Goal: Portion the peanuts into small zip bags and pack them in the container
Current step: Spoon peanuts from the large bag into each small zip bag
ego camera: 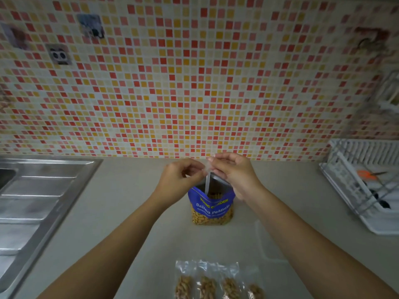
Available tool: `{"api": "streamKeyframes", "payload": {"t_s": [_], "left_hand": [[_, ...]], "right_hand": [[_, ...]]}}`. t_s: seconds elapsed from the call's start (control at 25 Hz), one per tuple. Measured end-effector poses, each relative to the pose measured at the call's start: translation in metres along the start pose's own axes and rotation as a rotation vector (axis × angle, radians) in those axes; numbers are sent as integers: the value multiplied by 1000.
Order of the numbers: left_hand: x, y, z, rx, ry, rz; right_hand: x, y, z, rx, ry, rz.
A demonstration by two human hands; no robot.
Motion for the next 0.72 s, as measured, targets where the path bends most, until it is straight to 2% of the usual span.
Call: {"api": "streamKeyframes", "payload": {"t_s": [0.12,0.24,0.32,0.48,0.56,0.72], "left_hand": [[-3,11,2,81,-86,197],[-3,12,1,92,-127,246],[2,10,0,54,-148,176],[1,2,-1,-60,-124,-72],[-2,2,-2,-66,-95,-106],[0,3,-4,-61,-132,-30]], "right_hand": [[3,-3,2,34,16,31],[2,-5,2,63,20,54],[4,-6,2,79,-17,172],[19,-7,5,85,-295,689],[20,-3,8,138,-390,732],[11,4,14,307,-436,899]]}}
Point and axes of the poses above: each hand's wrist, its own z-axis away from the middle knuckle, its own y-axis out of the palm, x = y × z, the point moved 8 cm from there along -z, towards the middle knuckle, and after that the axes turned 11 degrees about -z, right-handed, at the moved point
